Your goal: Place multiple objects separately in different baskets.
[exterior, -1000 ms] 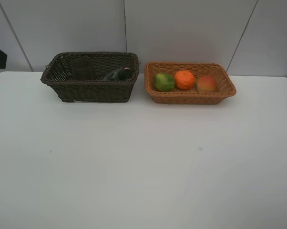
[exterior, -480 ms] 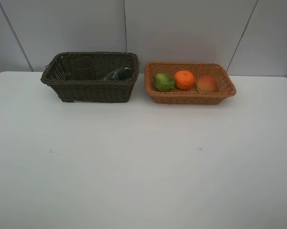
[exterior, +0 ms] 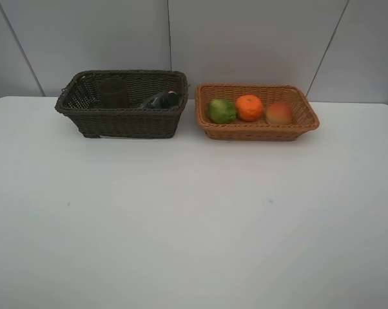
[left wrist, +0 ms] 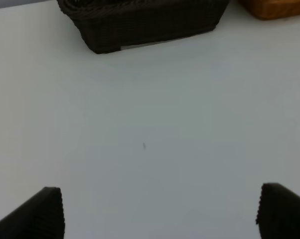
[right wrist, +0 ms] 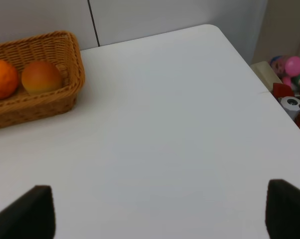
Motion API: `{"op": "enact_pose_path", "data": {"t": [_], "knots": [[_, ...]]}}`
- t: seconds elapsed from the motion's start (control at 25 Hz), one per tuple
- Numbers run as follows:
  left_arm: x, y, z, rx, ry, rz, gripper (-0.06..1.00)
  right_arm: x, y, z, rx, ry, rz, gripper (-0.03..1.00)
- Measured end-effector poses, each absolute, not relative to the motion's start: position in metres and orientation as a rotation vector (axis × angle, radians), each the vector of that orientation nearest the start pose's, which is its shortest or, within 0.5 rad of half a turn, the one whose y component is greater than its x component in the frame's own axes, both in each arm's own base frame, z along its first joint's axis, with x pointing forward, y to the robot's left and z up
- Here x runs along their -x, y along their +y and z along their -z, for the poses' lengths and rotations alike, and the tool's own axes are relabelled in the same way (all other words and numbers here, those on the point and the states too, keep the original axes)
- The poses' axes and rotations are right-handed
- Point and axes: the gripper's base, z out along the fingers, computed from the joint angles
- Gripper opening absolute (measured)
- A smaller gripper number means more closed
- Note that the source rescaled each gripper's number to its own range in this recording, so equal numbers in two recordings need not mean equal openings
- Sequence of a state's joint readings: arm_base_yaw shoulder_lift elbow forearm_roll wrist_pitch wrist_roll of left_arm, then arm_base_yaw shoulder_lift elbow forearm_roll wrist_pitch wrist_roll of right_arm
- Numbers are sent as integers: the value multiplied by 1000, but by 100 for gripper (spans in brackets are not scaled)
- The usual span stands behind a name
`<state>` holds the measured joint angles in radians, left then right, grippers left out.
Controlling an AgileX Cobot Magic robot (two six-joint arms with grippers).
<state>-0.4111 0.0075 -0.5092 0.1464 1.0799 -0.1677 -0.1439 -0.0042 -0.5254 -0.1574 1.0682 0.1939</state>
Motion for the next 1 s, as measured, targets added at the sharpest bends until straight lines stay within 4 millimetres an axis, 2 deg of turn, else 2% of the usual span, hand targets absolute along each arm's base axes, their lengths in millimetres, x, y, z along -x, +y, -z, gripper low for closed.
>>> {"op": "enact_pose_path", "data": {"t": [0.68, 1.0], "knots": [[3, 13, -279, -235, 2024, 198, 100, 11, -11, -284, -349, 1985, 156, 86], [6, 7, -279, -14, 2037, 128, 100, 11, -11, -284, -349, 1985, 156, 86]]}}
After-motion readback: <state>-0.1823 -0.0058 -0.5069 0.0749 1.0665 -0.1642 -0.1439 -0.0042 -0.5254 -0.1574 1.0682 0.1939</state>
